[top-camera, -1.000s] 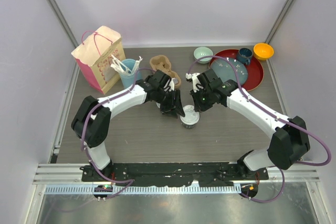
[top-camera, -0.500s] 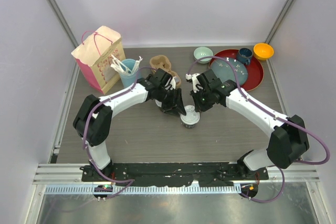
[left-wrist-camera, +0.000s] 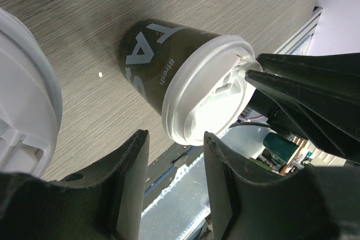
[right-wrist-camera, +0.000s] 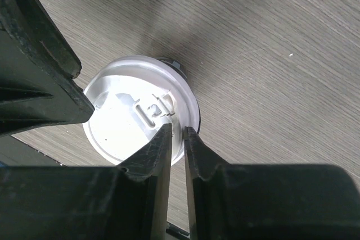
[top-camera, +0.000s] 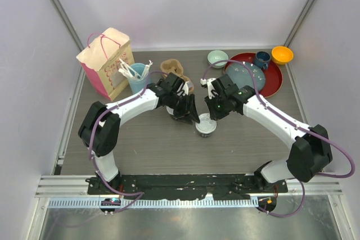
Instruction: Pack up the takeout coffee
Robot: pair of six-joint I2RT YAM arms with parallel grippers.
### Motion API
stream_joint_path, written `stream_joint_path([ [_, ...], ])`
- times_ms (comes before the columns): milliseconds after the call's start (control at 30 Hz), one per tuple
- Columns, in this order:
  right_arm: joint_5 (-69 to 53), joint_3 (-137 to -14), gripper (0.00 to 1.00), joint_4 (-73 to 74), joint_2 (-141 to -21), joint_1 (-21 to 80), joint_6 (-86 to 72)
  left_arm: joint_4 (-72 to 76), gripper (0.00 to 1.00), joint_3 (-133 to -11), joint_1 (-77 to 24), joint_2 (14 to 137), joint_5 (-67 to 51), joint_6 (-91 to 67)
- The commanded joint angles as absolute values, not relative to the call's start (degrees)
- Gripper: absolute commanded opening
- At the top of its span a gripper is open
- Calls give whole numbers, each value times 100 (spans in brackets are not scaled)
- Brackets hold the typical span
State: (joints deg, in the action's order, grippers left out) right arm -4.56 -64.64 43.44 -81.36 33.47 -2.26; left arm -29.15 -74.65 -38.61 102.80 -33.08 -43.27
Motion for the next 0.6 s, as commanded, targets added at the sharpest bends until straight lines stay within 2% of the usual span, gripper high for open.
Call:
stream_joint_path([
  [0, -334, -6627, 23, 4271, -7980, 3340, -281, -2883, 47, -7620, -3850, 10274, -3437, -4333],
  [367, -176, -6759, 49, 4342, -7884, 3340, -273, -2856, 47, -7620, -3867, 10301, -3481, -4368],
  [500, -26, -6768, 62, 4377, -7752, 3340, -343, -2848, 47, -7638, -3876, 10309, -3481, -4377],
  [567, 165, -6733, 64, 4386, -7682, 3331, -439, -2857, 47, -7638, -3885, 10310, -3489, -4377],
])
